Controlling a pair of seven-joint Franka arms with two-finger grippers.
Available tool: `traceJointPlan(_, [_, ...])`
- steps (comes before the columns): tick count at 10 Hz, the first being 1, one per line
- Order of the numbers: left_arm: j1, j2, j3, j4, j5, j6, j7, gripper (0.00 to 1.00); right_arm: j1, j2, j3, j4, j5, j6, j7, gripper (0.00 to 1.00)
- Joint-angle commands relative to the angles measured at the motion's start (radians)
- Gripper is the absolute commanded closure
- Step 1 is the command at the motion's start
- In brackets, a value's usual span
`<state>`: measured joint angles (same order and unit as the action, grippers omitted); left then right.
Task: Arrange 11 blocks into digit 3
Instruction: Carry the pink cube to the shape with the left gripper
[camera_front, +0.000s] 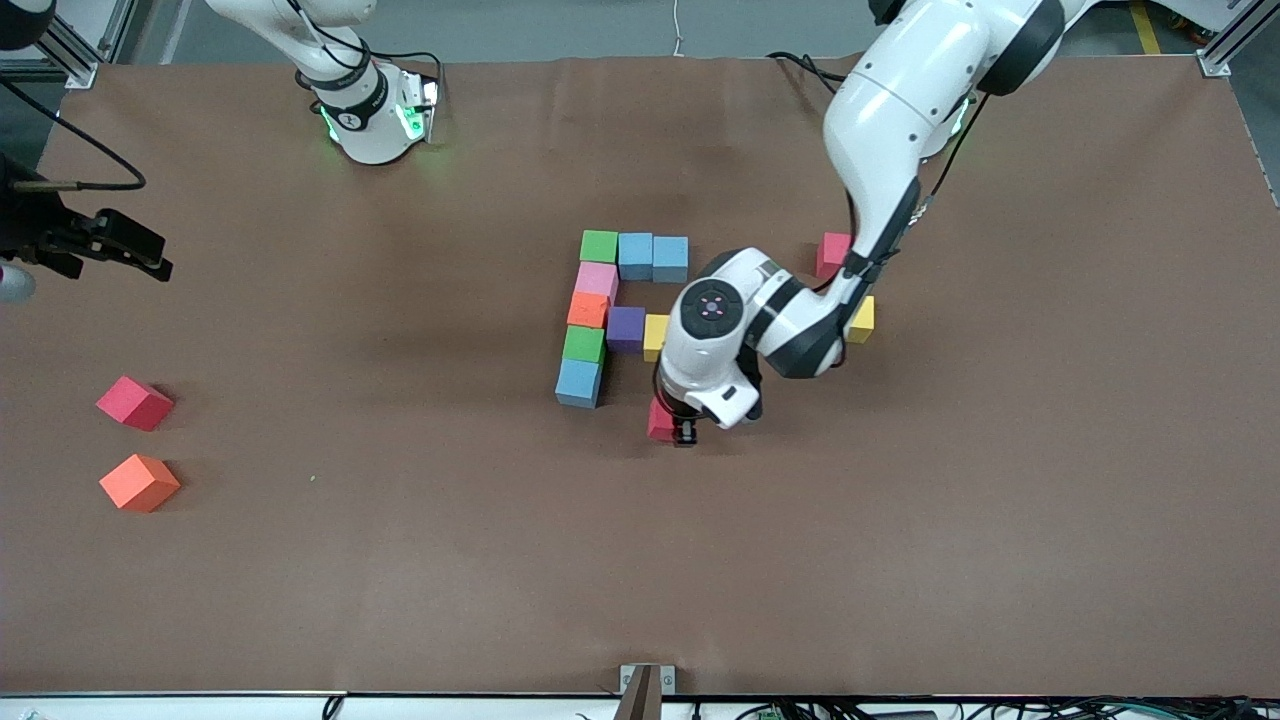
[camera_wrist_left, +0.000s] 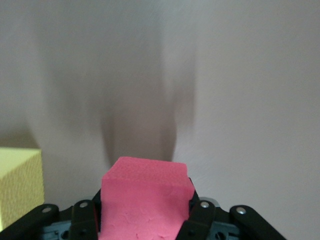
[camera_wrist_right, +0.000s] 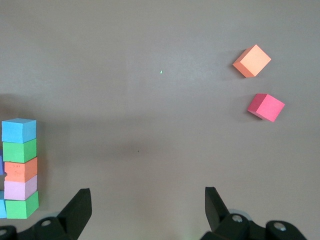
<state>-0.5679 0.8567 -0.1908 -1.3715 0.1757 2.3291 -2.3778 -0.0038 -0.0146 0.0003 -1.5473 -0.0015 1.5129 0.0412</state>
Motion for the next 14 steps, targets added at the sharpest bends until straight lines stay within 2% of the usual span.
traceJointPlan(1, [-0.044, 0.034, 0.011, 0.054, 0.008, -0.014, -0.050, 0.79, 0.039, -0.111, -0.043, -0.109, 0.020, 0.030, -0.020, 0.00])
traceJointPlan(2, [-0.056, 0.053, 0.011, 0.078, 0.007, -0.010, -0.064, 0.79, 0.036, -0.155, -0.045, -0.161, 0.020, 0.068, -0.027, 0.00])
traceJointPlan(6, [-0.096, 0.079, 0.013, 0.092, 0.008, 0.030, -0.095, 0.79, 0.044, -0.105, -0.045, -0.096, 0.018, 0.093, -0.063, 0.00])
traceJointPlan(7, [-0.105, 0.081, 0.036, 0.092, 0.007, 0.050, -0.103, 0.79, 0.045, -0.076, -0.043, -0.090, 0.026, 0.142, -0.061, 0.00])
traceJointPlan(9, [-0.125, 0.090, 0.060, 0.092, 0.007, 0.067, -0.109, 0.79, 0.039, -0.067, -0.043, -0.083, 0.015, 0.156, -0.051, 0.00])
traceJointPlan(14, [-0.139, 0.093, 0.060, 0.092, 0.007, 0.073, -0.110, 0.79, 0.024, -0.065, -0.048, -0.053, 0.012, 0.147, -0.052, 0.00])
